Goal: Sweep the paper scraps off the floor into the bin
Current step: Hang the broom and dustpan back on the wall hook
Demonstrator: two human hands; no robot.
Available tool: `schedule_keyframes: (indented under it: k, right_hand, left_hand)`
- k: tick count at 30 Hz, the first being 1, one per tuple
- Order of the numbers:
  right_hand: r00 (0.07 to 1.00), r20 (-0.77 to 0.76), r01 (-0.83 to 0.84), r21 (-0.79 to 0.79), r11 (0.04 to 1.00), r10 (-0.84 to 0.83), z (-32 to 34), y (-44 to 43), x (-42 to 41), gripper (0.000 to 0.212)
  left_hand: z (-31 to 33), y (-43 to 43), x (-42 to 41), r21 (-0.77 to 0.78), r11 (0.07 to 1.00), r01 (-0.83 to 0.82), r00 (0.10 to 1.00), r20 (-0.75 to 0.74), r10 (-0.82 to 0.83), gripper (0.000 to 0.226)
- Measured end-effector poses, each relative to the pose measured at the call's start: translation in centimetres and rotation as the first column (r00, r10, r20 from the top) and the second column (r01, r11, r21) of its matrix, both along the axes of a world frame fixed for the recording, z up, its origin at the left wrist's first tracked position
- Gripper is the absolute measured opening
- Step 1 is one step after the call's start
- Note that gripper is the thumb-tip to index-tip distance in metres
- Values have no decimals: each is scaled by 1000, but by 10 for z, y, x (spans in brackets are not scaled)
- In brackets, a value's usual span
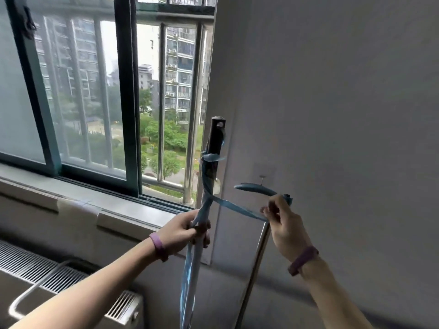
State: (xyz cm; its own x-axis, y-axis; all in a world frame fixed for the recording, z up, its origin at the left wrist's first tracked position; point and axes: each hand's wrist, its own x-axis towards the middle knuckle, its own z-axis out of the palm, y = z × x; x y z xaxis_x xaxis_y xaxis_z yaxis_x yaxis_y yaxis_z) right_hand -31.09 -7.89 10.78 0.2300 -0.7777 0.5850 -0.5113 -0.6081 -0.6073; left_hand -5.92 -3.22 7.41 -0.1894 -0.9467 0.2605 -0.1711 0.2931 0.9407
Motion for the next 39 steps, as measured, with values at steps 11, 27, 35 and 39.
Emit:
schedule_keyframes:
  k: [11, 27, 35, 39]
  right_hand:
    - [775, 630, -316, 308, 898, 57, 25, -9, -3, 49]
    - [843, 464, 111, 349, 930, -274, 9, -67, 20, 34]
    - [895, 354, 268, 57, 962, -271, -3, -71, 34, 44]
    - [927, 258, 283, -1, 959, -273, -16, -69, 32, 37]
  left_hand:
    - [-13, -18, 28, 46, 999, 20, 997, -70, -17, 72]
    - [-27, -22, 41, 141, 990, -1, 992, -121, 18, 25]
    - [-38, -27, 35, 172, 983, -66, 994, -75, 80, 9]
    - [-44, -33, 32, 191, 975, -113, 991, -54, 125, 16]
